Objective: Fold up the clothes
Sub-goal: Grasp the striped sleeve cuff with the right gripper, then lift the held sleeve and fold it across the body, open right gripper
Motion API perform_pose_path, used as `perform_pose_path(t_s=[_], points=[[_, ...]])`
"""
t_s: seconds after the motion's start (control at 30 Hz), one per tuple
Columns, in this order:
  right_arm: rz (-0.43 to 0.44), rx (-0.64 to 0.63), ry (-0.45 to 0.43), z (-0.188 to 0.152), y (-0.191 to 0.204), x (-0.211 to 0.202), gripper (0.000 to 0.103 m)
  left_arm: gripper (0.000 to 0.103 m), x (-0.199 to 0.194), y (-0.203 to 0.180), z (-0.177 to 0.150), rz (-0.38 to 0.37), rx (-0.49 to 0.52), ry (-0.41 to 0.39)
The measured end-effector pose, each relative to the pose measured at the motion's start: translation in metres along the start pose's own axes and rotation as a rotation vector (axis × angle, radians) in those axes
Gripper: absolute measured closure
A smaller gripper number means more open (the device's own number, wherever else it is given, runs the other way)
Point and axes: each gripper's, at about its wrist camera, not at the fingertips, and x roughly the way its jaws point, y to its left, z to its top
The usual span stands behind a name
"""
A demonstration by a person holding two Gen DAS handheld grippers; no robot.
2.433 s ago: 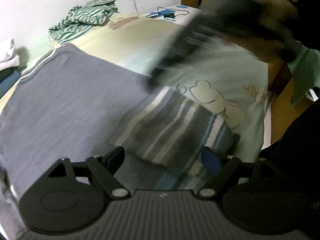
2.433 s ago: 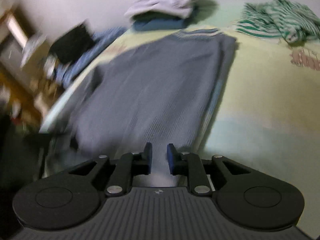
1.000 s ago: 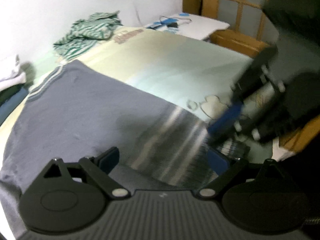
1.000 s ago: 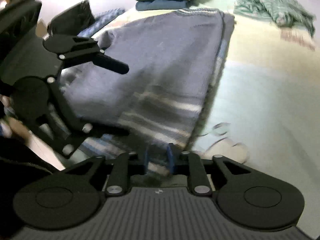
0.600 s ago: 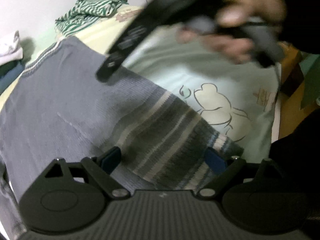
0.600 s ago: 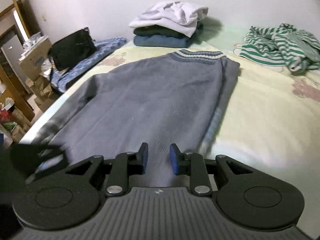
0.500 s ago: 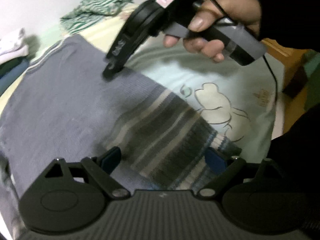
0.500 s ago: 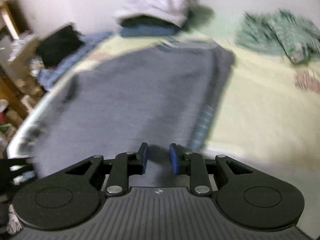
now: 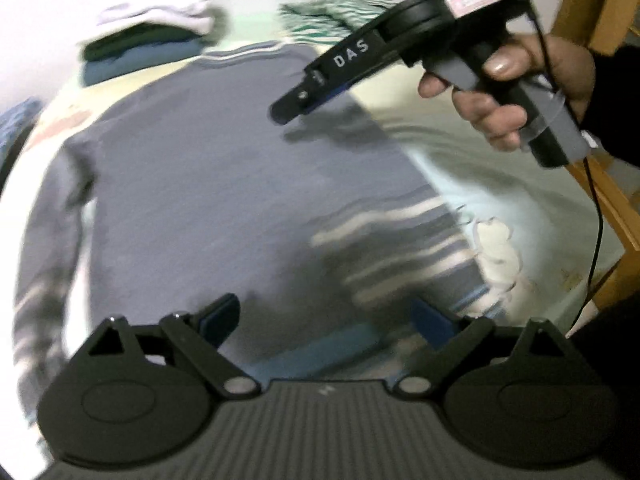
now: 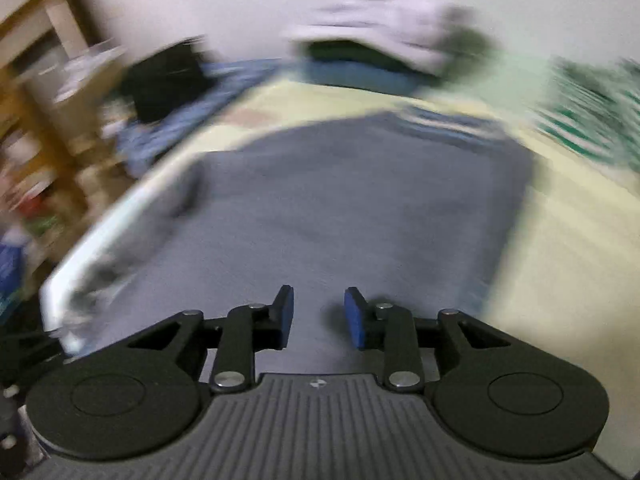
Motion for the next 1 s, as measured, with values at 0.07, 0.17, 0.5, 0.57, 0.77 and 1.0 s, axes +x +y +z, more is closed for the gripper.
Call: perform_pose_path(t_s=[0.07,0.17,0.5,0.57,0.77,1.0], points=[[0.049,-0.170,-0.001,0.003,0.036,0.010,0.062,0.009,-0.017,0.016,-0.013,0.021,-0.032,-0.001],[0.124,-0.390,0.016,-0.003,0.086,0.022,0.057,0.009,-0.043,0.049,-0.037,0.116,-0.090,0.021],[0.286,-0.853,0.017,-0.028,0.225,0.083,0.043,0.004,-0.106,0.172,-0.073,0.411,-0.446,-0.026],[0.250,-0.892,0.029,-0.033,0.238,0.098,0.050,0.003,-0.106,0.182,-0.069,0.444,-0.466,-0.037],[0.214,-0.576,0.009,0.000,0.200,0.098,0.092,0.003,-0.103,0.190,-0.059,0.421,-0.460,-0.063],[0.150,0.067,-0.180,0.049,0.100,0.048,0.093,0.003,-0.076,0.171,-0.029,0.238,-0.309,-0.096]])
